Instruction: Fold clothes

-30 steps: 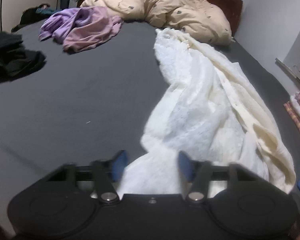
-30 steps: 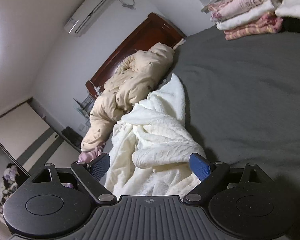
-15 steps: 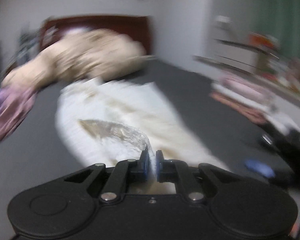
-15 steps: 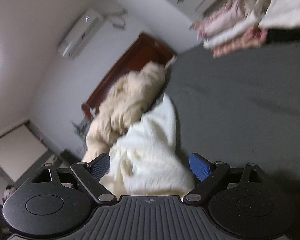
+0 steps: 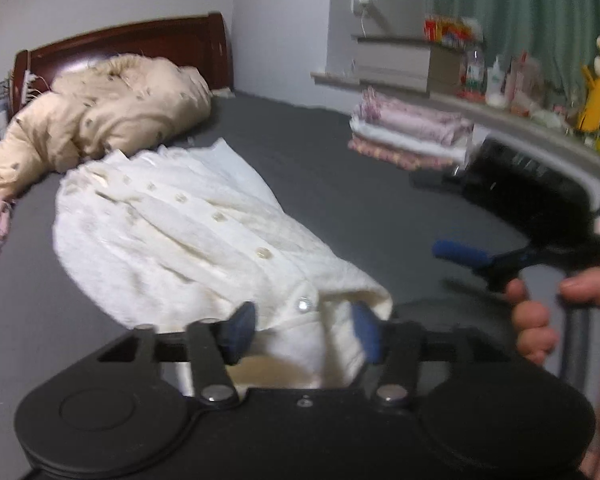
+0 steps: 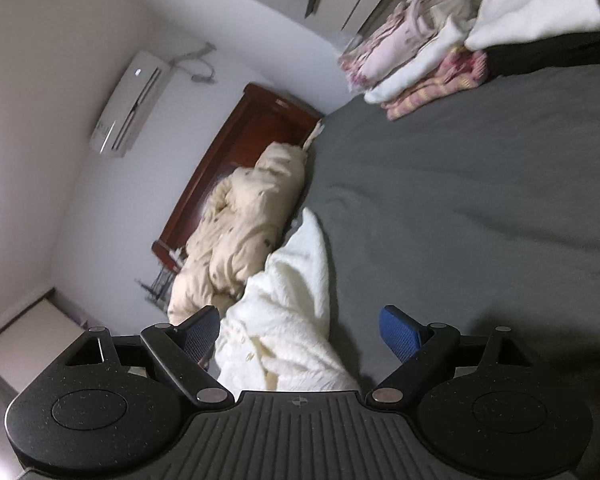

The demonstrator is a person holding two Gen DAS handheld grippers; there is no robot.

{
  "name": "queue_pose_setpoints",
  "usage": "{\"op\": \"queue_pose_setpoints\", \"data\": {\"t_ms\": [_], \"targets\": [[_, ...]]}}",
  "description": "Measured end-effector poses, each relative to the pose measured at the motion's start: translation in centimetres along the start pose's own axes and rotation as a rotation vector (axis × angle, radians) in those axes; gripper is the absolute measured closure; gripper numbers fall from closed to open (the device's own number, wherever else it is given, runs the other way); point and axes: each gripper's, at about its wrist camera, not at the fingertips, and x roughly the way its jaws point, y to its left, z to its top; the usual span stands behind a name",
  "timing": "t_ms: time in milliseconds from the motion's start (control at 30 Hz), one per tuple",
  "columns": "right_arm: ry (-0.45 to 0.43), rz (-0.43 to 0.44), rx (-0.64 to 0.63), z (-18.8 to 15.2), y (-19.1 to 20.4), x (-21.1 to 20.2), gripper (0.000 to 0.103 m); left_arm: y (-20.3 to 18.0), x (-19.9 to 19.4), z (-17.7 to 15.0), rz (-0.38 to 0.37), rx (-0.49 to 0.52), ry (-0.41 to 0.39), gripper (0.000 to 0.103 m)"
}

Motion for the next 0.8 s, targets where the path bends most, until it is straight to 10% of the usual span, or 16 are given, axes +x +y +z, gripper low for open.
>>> {"op": "queue_pose_setpoints", "data": {"t_ms": [200,400,800], "targets": [[0.147,0.032,-0.143,1.8,4.2,2.5,0.016,7.1,-1.8,2.2,0.144,-0.09,-0.023,0.035],[0.328,0.1,-0.388,3.1,12.2,7.6,0.016,17.5,2.6,5.7,0.235,-0.392,0.018,0.035],[0.694,0.334,-0.514,-8.4,11.3,10.8,0.016,26.1,13.0,4.4,0.306,-0.643,0.169,0.07]]}}
